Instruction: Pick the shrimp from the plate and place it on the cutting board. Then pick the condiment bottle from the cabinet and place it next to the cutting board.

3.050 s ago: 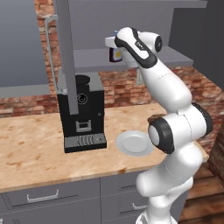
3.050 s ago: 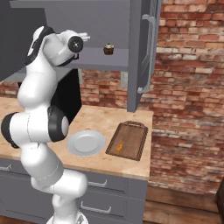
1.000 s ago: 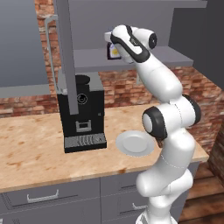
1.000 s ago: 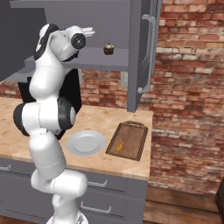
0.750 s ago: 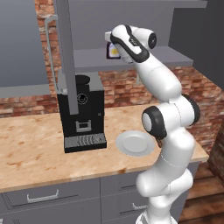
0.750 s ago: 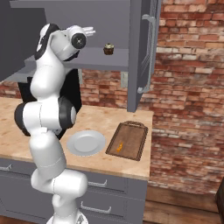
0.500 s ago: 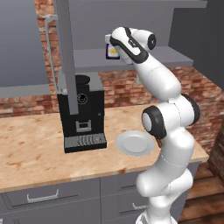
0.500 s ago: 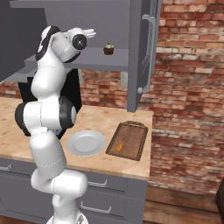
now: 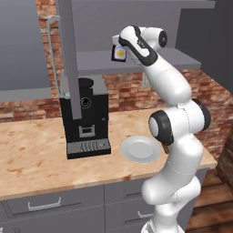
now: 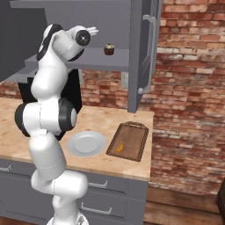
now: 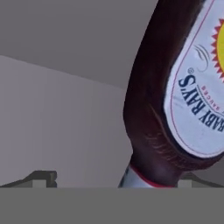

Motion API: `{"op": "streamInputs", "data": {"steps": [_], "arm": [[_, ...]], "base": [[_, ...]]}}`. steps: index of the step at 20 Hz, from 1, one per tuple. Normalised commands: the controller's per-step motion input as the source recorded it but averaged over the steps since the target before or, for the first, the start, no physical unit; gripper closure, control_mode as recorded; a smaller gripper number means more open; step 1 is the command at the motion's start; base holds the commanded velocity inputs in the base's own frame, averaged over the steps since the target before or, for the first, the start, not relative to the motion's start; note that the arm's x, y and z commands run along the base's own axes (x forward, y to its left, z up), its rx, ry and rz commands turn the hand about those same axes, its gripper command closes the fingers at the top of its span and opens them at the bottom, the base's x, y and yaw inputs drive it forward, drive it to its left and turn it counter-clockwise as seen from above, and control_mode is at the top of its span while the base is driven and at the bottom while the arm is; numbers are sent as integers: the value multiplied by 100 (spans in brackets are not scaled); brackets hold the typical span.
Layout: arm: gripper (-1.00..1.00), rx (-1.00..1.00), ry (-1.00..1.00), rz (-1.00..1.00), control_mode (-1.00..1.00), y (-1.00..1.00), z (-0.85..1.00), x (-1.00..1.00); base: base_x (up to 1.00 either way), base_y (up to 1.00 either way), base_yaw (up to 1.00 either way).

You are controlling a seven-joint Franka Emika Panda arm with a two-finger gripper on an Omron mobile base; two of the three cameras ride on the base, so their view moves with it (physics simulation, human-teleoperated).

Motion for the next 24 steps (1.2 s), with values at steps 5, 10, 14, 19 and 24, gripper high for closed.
{"op": "streamInputs", "data": {"steps": [5,10,14,19,24], "arm": [[100,0,8,-1,-100,36,15,-16],[100,0,2,0,-100,39,12,-17],[100,0,0,0,-100,27,16,-21],[100,0,0,0,-100,16,21,-28],[100,0,0,-1,-100,5,19,-34]], "base": [[0,0,0],[0,0,0],[0,0,0],[0,0,0],[0,0,0]]}}
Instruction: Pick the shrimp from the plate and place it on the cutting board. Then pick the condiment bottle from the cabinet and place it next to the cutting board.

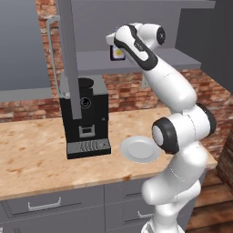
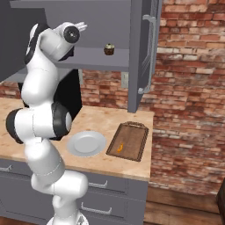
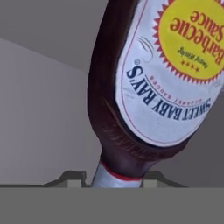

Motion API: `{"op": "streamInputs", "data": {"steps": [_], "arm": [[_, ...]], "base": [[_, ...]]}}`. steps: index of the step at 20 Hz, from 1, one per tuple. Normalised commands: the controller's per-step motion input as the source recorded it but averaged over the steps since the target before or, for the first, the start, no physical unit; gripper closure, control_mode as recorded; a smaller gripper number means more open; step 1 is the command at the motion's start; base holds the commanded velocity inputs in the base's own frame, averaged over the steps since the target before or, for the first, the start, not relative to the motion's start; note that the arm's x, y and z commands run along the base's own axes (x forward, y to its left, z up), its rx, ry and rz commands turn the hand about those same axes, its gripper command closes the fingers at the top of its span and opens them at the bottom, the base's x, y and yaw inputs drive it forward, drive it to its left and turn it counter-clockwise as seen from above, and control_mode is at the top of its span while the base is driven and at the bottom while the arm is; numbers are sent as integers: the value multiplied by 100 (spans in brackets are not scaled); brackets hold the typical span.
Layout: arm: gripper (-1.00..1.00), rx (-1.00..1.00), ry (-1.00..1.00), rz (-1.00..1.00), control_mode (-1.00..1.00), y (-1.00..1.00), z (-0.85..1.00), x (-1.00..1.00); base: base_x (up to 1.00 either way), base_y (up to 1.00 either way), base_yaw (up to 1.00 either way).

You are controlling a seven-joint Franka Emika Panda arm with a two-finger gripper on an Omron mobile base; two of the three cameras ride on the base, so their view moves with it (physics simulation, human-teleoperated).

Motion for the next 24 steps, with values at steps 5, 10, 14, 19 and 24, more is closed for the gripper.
{"op": "streamInputs", "data": {"steps": [5,10,14,19,24], "arm": [[100,0,2,-2,-100,0,19,-42],[100,0,9,-3,-100,0,24,-44],[100,3,11,-3,-100,0,29,-40],[100,7,6,-1,-100,0,38,-41],[100,9,5,0,-100,0,23,-48]], "base": [[0,0,0],[0,0,0],[0,0,0],[0,0,0],[0,0,0]]}}
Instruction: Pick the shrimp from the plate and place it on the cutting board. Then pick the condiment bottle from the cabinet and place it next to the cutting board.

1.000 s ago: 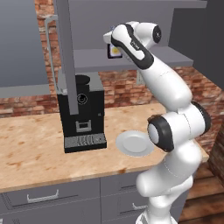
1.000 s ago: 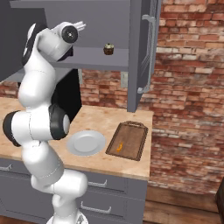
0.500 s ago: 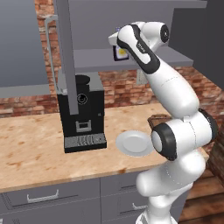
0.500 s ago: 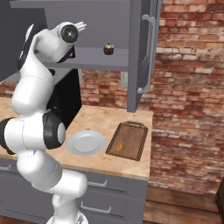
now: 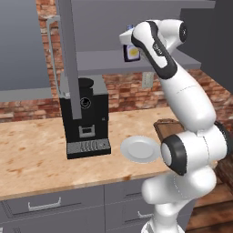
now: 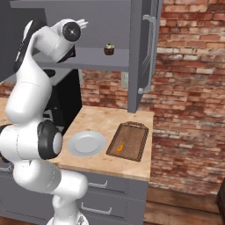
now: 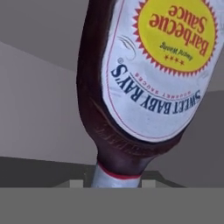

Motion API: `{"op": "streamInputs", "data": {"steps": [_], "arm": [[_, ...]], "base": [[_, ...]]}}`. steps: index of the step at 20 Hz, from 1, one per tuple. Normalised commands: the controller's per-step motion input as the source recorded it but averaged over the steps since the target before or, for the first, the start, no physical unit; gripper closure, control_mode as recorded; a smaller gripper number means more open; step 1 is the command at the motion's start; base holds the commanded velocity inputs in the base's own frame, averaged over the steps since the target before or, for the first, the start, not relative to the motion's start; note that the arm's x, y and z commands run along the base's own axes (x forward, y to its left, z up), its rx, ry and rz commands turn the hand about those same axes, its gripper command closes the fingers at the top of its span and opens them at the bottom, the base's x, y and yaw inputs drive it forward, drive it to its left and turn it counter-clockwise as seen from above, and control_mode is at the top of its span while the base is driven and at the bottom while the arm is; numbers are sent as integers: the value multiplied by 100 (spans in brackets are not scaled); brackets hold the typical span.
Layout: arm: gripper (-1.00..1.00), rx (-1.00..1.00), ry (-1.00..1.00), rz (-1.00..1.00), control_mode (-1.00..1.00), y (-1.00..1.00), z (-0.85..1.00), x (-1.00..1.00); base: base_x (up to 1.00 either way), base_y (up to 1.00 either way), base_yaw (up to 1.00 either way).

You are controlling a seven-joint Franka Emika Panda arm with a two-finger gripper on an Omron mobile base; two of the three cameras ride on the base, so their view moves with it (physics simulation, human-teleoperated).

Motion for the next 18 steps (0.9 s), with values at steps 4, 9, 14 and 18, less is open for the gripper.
{"op": "streamInputs", "data": {"steps": [4,9,14,18], "arm": [[100,12,9,0,-100,0,1,-50],[100,10,9,0,-100,2,0,-50],[100,8,10,0,-100,13,5,-51],[100,5,9,0,-100,15,19,-50]], "base": [[0,0,0],[0,0,0],[0,0,0],[0,0,0]]}}
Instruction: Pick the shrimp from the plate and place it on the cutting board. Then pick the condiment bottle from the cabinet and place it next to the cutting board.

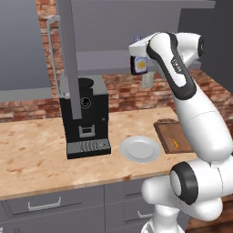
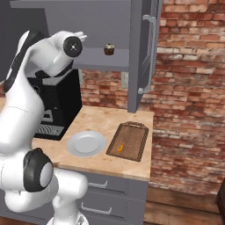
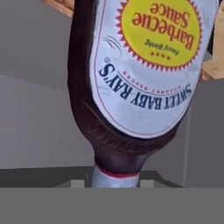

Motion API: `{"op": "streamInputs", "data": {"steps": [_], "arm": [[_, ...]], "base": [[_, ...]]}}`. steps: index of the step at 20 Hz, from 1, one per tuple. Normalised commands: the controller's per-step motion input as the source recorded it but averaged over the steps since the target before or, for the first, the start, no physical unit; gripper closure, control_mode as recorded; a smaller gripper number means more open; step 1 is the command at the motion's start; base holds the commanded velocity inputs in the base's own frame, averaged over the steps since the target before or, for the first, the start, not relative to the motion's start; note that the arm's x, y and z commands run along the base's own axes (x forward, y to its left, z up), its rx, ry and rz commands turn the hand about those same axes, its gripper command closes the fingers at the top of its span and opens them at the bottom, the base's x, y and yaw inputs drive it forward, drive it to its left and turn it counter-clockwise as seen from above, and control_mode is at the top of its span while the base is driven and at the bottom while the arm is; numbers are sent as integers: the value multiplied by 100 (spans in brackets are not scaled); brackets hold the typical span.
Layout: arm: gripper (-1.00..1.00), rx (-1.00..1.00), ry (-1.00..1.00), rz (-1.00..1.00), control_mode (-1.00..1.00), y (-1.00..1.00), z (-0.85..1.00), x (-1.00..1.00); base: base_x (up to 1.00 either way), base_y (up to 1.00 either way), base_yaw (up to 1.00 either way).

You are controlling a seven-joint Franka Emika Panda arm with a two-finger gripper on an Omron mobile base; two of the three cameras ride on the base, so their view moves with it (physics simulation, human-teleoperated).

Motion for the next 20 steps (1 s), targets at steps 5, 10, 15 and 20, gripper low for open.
{"op": "streamInputs", "data": {"steps": [5,10,15,20], "arm": [[100,3,6,0,-100,13,19,-52],[100,0,1,0,-100,3,11,-53],[100,0,3,0,-100,0,2,-56],[100,0,13,0,-100,7,0,-51]], "base": [[0,0,0],[0,0,0],[0,0,0],[0,0,0]]}}
